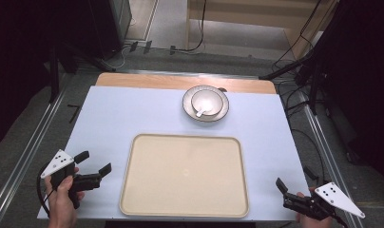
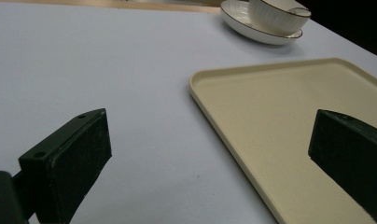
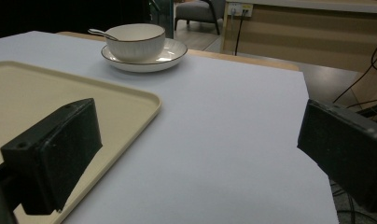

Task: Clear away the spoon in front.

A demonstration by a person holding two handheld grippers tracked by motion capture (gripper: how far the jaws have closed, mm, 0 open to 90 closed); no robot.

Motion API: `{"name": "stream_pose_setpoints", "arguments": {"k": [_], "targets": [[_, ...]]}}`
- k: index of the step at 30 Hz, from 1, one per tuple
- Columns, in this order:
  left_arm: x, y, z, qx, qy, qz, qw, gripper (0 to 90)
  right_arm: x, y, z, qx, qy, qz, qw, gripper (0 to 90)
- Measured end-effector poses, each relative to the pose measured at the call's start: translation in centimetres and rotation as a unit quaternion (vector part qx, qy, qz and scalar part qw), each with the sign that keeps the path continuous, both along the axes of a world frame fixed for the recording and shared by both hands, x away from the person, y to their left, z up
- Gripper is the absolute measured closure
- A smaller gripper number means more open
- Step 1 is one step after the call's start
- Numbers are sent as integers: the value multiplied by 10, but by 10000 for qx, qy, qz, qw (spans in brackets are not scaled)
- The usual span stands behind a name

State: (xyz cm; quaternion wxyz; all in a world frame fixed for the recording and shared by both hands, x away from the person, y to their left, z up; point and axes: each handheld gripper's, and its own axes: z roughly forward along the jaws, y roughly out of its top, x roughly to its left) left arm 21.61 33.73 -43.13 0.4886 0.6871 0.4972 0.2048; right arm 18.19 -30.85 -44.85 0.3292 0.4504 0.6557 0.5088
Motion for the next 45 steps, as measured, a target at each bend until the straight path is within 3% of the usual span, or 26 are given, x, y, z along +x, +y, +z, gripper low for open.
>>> {"name": "stream_pose_setpoints", "arguments": {"k": [5,10,15,18,21,25,45], "targets": [[-1,-1,1,-147,-11,-162,9998,0,2,3,-1,-5,42,30,10000,0],[1,-3,5,-176,-48,-139,9997,0,1,4,0,-14,11,47,10000,0],[6,-6,11,-78,-104,-289,9995,0,2,4,1,4,-7,53,10000,0],[8,-7,15,-315,-95,-287,9990,0,2,4,1,39,-10,55,10000,0],[10,-15,21,-209,-82,-328,9992,0,1,4,1,54,-17,65,10000,0],[14,-25,25,-324,-170,-426,9984,0,1,4,1,68,-14,88,9999,0],[54,-77,42,-131,-8,-551,9984,0,1,7,1,46,-1,146,9999,0]]}}
